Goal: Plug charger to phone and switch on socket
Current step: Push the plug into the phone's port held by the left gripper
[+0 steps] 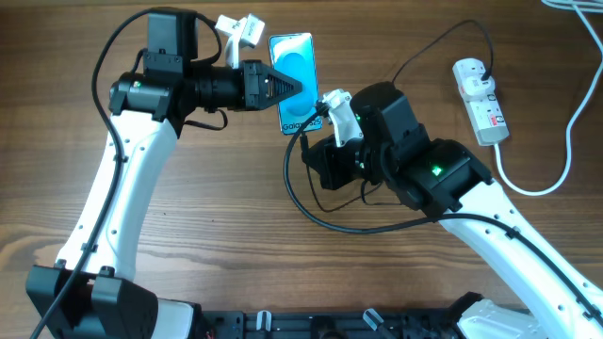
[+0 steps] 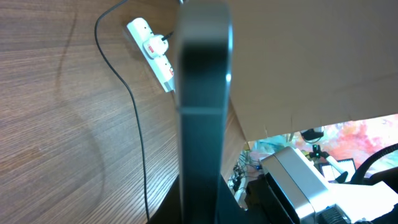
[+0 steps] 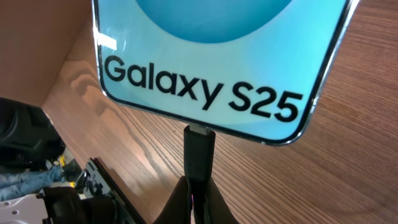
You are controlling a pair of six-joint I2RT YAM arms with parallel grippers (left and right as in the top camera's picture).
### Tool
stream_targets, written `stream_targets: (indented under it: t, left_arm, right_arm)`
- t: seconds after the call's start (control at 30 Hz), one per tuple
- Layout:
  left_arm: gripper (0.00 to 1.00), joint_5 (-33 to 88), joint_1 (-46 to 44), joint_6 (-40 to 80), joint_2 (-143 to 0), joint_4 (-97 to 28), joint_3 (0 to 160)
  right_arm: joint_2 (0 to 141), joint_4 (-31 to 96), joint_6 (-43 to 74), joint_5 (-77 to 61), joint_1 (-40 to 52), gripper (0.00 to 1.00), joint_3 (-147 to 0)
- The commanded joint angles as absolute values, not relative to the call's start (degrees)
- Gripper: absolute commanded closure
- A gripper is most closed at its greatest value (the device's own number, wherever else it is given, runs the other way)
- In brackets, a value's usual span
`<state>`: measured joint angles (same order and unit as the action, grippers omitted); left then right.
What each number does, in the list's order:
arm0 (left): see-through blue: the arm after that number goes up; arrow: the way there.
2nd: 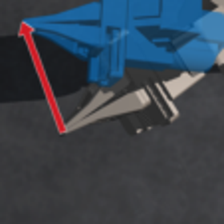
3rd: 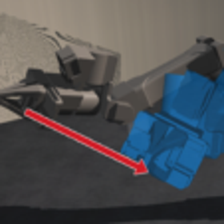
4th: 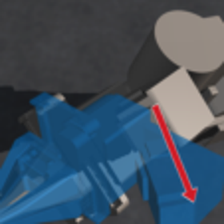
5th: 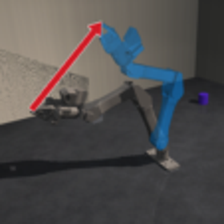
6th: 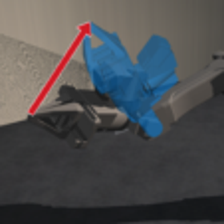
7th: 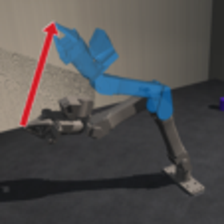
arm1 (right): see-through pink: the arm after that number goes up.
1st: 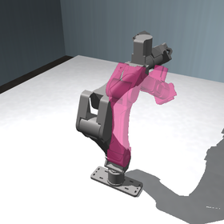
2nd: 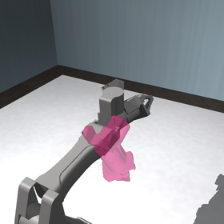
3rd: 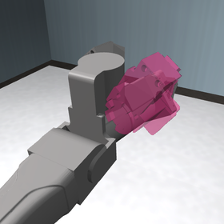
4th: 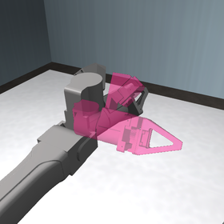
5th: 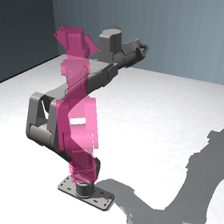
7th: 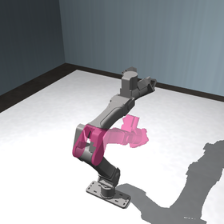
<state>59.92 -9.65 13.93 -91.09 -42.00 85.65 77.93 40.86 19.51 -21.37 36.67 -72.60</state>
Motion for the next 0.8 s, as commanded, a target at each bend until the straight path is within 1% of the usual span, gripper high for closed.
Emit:
stream_targets:
  t: [0.0, 0.77]
  left_arm:
    - [0.96, 62.6, -9.5, 12.4, -91.2, -41.8, 86.0]
    - [0.96, 60.4, -9.5, 12.2, -91.2, -41.1, 86.0]
  right_arm:
    - [76.9, 40.5, 21.1, -20.6, 36.7, 0.96, -74.3]
    - [76.9, 41.1, 21.0, -21.0, 36.7, 0.96, -74.3]
